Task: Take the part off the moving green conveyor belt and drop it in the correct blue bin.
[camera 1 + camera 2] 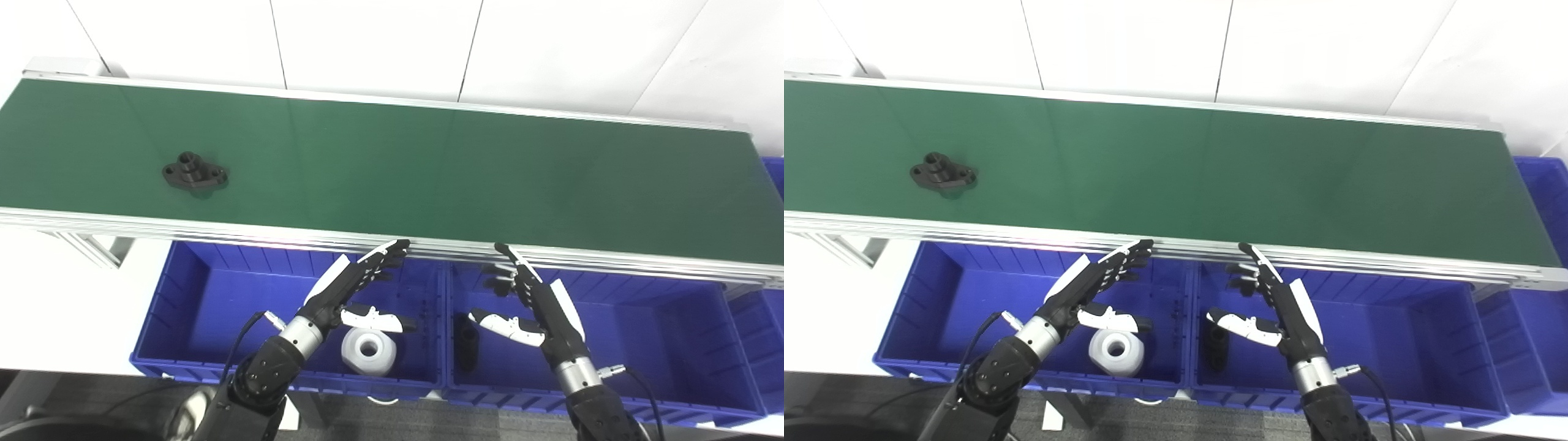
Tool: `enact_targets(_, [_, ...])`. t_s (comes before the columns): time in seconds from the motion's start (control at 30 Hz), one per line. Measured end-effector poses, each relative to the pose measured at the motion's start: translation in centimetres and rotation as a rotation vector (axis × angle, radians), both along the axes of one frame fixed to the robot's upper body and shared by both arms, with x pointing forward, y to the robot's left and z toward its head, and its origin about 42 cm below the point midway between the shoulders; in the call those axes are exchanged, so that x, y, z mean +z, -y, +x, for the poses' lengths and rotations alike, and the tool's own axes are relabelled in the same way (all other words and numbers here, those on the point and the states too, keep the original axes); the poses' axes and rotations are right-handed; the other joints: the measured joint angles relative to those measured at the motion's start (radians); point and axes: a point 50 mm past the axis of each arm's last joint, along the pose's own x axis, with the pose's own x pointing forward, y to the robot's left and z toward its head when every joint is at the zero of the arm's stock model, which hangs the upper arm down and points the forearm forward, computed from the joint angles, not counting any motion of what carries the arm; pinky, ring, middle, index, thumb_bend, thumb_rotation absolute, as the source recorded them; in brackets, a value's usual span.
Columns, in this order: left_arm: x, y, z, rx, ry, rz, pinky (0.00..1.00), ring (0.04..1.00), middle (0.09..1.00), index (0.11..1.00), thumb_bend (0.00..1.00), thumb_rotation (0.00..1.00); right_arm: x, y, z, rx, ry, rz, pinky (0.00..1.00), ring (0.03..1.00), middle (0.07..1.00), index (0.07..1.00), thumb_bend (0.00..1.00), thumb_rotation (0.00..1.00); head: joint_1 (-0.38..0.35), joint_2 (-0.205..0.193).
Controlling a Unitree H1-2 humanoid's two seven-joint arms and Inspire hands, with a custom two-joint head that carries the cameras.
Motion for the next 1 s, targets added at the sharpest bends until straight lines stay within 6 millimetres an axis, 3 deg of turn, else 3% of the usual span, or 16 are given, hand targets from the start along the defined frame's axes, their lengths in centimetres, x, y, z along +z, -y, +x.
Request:
enact_targets(0.1, [-0.02, -0.01, 0.00, 0.001, -0.002, 0.001, 0.82, 0.894, 0.922, 0.920, 0.76, 0.40, 0.01, 0.07, -0.01, 0.001, 0.000, 0.005, 0.99, 0.996, 0.999, 0.998, 0.77, 0.41, 0.000, 0.000])
enact_targets(0.63, [0.00, 0.00, 0.01, 0.001, -0.003, 0.001, 0.83, 0.903, 0.933, 0.928, 0.76, 0.40, 0.08, 0.23, -0.06, 0.032, -0.004, -0.013, 0.99, 1.000, 1.000, 1.000, 0.83, 0.53, 0.000, 0.003])
enact_targets(1.0, [0.01, 0.00, 0.01, 0.002, -0.003, 0.001, 0.83, 0.903, 0.934, 0.929, 0.76, 0.40, 0.21, 0.18, -0.12, 0.032, 0.000, -0.011, 1.00, 1.000, 1.000, 1.000, 0.83, 0.55, 0.000, 0.005])
